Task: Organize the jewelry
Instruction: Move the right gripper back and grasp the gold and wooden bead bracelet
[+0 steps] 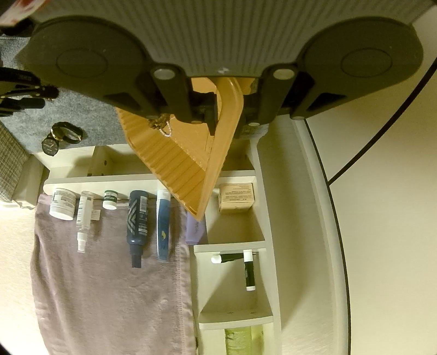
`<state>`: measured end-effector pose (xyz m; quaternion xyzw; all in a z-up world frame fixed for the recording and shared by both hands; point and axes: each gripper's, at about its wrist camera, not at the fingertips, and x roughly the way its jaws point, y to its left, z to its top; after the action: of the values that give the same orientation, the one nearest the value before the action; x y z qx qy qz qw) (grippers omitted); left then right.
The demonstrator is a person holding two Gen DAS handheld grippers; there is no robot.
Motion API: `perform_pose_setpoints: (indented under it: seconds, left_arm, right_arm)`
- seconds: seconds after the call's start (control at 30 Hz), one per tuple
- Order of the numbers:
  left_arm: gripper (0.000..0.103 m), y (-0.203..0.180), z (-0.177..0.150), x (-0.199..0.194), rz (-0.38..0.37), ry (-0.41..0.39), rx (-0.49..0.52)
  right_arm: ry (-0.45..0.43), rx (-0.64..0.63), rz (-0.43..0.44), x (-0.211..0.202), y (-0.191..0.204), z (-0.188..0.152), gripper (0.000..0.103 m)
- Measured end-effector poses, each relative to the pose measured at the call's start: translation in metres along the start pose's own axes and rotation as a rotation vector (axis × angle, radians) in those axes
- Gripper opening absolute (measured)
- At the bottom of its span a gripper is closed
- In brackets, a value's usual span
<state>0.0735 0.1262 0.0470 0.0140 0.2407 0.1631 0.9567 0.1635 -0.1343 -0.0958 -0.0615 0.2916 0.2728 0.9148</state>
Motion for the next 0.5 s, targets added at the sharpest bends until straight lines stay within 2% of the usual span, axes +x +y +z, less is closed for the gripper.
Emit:
perform_pose_setpoints:
  seconds: [0.23, 0.3, 0.5]
  left_arm:
    - [0.008, 0.000, 0.000, 0.000, 0.000, -0.001, 0.000]
    - [0.008, 0.000, 0.000, 0.000, 0.000, -0.001, -0.001]
    - [0.008, -0.001, 0.000, 0.000, 0.000, 0.000, 0.000]
  right_arm:
    - [0.024, -0.061, -0.007, 0.012, 0.002, -0.001, 0.033]
    - [0.024, -0.063, -0.004, 0.012, 0.002, -0.002, 0.026]
    - [0.014, -0.078, -0.011, 0.008, 0.005, -0.001, 0.025]
